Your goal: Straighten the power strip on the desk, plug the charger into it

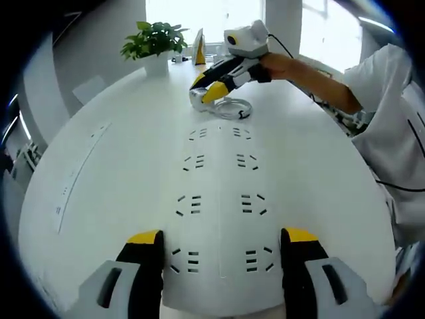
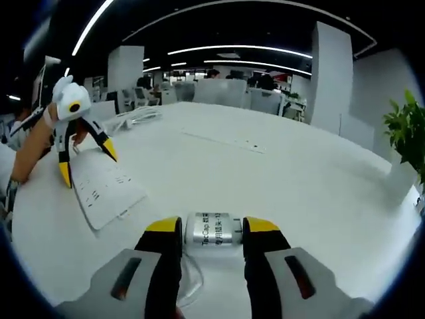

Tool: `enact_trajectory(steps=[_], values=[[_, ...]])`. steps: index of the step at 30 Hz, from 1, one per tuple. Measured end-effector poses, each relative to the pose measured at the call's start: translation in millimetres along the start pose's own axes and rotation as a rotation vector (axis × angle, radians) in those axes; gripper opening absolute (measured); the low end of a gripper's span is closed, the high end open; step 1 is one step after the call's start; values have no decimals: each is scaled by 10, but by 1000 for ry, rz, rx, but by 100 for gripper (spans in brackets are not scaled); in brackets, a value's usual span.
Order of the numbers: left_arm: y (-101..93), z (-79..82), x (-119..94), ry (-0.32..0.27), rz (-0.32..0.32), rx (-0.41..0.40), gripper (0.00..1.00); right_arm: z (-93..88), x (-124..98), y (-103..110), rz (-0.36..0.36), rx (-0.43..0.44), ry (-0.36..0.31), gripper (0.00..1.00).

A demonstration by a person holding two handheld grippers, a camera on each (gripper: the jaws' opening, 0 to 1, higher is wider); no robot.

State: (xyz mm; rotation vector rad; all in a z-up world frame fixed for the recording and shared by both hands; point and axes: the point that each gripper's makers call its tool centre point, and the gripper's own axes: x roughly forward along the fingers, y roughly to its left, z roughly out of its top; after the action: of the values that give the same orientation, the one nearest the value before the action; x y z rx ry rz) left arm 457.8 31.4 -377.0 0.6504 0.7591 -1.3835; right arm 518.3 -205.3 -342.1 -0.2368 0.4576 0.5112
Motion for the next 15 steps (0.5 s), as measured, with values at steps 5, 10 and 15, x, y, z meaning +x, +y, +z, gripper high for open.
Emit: enact_trajectory(steps=[5, 10, 15], values=[[-1, 2, 0, 1, 1, 0, 73, 11, 12, -13, 4, -21, -10, 34], [-2, 4, 1, 0, 0, 0, 73, 7, 6, -2, 40, -32, -20, 34], [-1, 4, 3, -1, 0, -1, 73, 8, 2, 46, 138, -58, -62, 33]])
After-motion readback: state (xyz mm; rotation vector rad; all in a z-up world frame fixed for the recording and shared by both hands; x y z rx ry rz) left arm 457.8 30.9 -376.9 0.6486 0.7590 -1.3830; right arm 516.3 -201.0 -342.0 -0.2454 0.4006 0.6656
